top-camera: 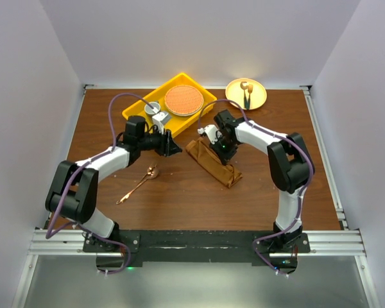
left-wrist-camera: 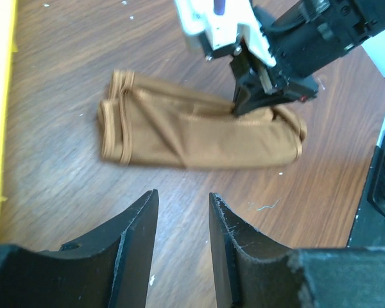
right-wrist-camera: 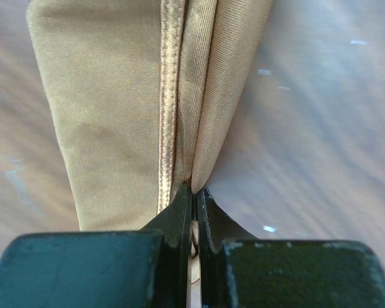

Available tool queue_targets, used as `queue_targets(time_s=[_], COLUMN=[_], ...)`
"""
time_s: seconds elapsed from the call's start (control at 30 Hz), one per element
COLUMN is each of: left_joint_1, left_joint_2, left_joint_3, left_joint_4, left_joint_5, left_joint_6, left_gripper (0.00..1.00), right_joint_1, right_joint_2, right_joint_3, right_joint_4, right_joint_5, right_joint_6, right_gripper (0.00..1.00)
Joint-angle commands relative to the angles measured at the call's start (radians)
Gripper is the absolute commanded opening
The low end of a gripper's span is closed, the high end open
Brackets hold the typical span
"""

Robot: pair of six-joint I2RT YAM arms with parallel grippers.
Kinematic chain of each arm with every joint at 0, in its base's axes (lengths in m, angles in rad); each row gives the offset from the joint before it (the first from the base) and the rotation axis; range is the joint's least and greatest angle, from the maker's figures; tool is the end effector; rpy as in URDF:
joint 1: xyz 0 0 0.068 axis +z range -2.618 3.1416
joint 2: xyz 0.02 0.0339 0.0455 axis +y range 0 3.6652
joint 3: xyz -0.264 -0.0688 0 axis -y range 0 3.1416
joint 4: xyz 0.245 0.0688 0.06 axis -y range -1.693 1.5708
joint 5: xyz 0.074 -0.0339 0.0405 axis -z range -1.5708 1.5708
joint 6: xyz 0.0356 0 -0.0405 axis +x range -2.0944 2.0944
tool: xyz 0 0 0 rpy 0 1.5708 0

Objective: Fold the napkin into a case and place the utensils inside
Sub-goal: Turn over the smaller rectangle-folded napkin at the center of the board.

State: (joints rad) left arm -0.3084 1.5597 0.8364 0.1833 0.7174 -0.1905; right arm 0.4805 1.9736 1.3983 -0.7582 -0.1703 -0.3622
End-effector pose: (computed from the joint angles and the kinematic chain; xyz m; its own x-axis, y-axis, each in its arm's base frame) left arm 0.3044 -0.1215 0.2085 -0.6261 0.0497 -0.7782 0.6594 0.5665 -0.4943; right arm 0.3407 0.1844 0.1674 -0.6321 -0.7233 -0.2782 -0.7644 0.6408 0.0707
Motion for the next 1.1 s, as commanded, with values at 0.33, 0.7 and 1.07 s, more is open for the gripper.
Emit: queue_targets(time_s=[0.33, 0.7, 1.07], left_joint_1=[0.038, 0.054, 0.057], left_joint_2=[-0.061, -0.085, -0.107], left_joint_3=[-0.022, -0.043, -0.069], left_joint_4=[-0.050, -0.076, -0.081], left_joint_5=[-0.007, -0.013, -0.032], left_joint_6=[0.062, 0.086, 0.082], left_gripper=[0.42, 0.41, 0.41], right_joint_1=[0.078, 0.275, 0.394], right_joint_2=[-0.176, -0.300, -0.367], right_joint_3=[-0.027, -0.298, -0.338], right_joint_4=[0.088, 0.329, 0.376], right_joint_5=[0.256, 0.498, 0.597], right_joint_6=[-0.107, -0.124, -0.099], right_gripper=[0.00, 0.00, 0.00])
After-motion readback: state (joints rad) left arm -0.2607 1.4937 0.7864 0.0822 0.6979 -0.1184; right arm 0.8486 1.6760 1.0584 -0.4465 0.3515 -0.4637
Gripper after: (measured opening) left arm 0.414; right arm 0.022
